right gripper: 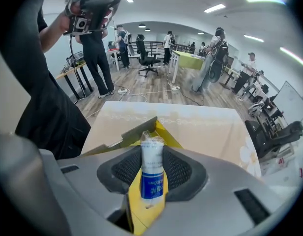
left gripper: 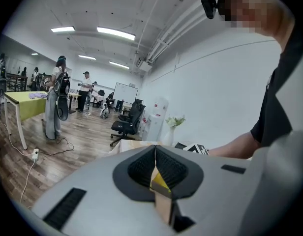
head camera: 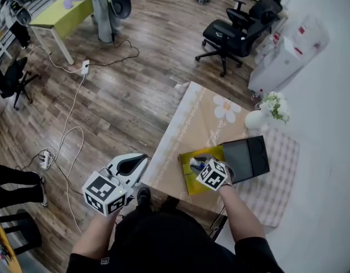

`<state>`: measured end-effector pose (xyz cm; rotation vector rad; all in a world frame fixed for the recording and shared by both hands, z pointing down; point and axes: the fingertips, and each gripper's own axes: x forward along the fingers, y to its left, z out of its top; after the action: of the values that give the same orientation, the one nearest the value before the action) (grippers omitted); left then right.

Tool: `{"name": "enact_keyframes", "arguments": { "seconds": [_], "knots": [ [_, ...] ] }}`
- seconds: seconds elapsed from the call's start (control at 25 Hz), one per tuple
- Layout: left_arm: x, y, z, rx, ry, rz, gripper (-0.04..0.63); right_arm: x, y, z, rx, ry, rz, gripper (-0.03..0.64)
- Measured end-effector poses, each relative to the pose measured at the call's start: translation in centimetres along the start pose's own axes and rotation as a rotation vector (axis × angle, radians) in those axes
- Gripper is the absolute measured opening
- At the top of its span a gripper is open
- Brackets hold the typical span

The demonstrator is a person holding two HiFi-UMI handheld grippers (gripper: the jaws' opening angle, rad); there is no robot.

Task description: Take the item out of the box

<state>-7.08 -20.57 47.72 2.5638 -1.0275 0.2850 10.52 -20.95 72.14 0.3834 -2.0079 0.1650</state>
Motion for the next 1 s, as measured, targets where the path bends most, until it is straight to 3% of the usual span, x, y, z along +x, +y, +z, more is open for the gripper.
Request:
{"name": "enact_keyframes", "arguments": {
  "seconds": [0.44,0.76,1.0],
  "knots": [
    [-1.1,-1.7,2.9,0.049,-0.063,-0.054,0.014,-5.9,0.0,3.4,0.071,-0.127,-0.076,0.144],
    [-0.9,-2.1,4.8,0.091,-0.093,-0.079,0.015,-10.4,-1.2,7.2,0.155,-0.311,-0.110,0.144],
    [-0.6,-3.0,6.4,0.122,-0.117,-0.108,0.015,-14.3,-0.5,10.5,0.132,-0.432,-0.136,0.144]
  ]
}}
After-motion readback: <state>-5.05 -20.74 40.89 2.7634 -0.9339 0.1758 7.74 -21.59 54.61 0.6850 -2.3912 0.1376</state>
